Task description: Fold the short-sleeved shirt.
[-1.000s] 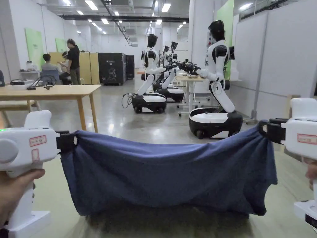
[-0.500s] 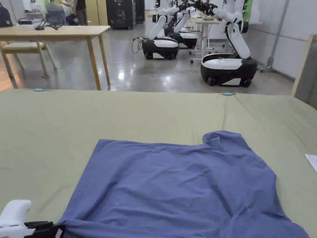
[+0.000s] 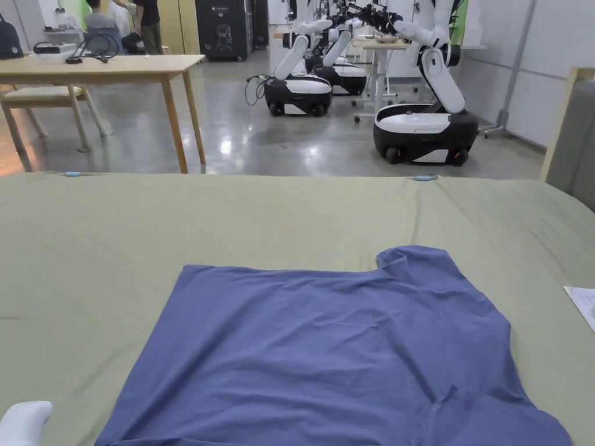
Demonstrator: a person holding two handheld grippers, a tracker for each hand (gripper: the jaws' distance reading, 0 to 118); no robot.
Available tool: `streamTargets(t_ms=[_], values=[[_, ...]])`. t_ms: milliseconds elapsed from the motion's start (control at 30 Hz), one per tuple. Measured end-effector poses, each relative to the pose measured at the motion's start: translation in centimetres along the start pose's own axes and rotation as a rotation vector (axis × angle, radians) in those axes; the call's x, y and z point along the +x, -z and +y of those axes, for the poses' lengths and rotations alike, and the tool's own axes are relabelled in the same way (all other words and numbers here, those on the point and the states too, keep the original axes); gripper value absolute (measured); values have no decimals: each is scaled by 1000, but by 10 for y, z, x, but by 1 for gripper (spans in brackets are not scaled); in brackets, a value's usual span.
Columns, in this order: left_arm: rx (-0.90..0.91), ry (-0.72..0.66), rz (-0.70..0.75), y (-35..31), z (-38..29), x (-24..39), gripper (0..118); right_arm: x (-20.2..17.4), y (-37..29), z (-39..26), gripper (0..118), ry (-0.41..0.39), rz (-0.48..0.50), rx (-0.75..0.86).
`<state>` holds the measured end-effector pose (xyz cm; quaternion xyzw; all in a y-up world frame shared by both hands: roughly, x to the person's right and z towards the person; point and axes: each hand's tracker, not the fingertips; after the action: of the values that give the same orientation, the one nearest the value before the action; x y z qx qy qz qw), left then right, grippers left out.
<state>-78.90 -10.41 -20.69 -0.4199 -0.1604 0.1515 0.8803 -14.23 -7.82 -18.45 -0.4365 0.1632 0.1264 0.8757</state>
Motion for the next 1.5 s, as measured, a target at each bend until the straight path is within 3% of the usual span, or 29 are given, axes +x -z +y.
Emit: streamTargets(t_ms=[133, 167, 200, 233, 267, 300, 333, 433, 567, 600, 633, 700, 733, 800, 967, 1033, 1067, 1100, 1133, 1267, 1433, 1467, 1500], values=[[153, 27, 3, -63, -20, 27, 116, -14, -82, -25, 112, 97, 46, 253], [210, 27, 3, -80, -32, 35, 112, -21, -104, -34, 110, 136, 38, 308], [255, 39, 10, -93, -42, 39, 102, -27, -118, -41, 99, 177, 45, 367], [298, 52, 39, -104, -51, 44, 70, -32, -130, -49, 60, 219, 49, 427], [314, 66, 76, -110, -60, 49, 27, -40, -138, -53, 17, 255, 45, 483], [314, 75, 103, -113, -66, 53, 0, -47, -141, -55, 0, 287, 28, 518], [328, 50, 142, -115, -71, 55, 0, -49, -143, -58, 0, 295, 42, 564], [323, 7, 60, -112, -63, 50, 0, -55, -140, -49, 0, 284, 61, 542], [303, 84, 139, -86, -46, 46, 0, -57, -131, -32, 0, 239, 53, 509], [302, 80, 133, -79, -41, 45, 4, -57, -129, -31, 0, 238, 54, 504], [280, 89, 99, -72, -39, 39, 28, -58, -128, -29, 0, 237, 57, 499], [232, 89, 95, -53, -27, 34, 100, -60, -128, -24, 0, 234, 69, 494], [166, 87, 141, -41, -23, 31, 112, -60, -127, -23, 0, 237, 73, 493], [132, 136, 195, -25, -21, 26, 100, -62, -125, -21, 0, 239, 81, 487], [60, 210, 254, 9, -22, 5, 99, -66, -124, -16, 0, 239, 88, 458], [65, 209, 243, 14, -26, 0, 90, -68, -122, -16, 0, 248, 99, 455], [64, 209, 243, 16, -27, -2, 78, -68, -122, -15, 0, 252, 98, 451], [75, 220, 256, 16, -30, -2, 52, -69, -122, -14, 0, 253, 95, 445], [112, 235, 289, 16, -32, -1, 1, -70, -121, -14, 0, 253, 87, 440], [129, 149, 239, 14, -35, -10, 0, -69, -117, -10, 0, 248, 67, 411], [151, 180, 237, 7, -35, -1, 0, -62, -96, -2, 1, 184, -25, 332], [150, 183, 233, 7, -34, 0, 0, -60, -86, -1, 8, 165, -45, 303], [149, 186, 235, 7, -34, 1, 0, -55, -75, -1, 33, 159, -57, 264]])
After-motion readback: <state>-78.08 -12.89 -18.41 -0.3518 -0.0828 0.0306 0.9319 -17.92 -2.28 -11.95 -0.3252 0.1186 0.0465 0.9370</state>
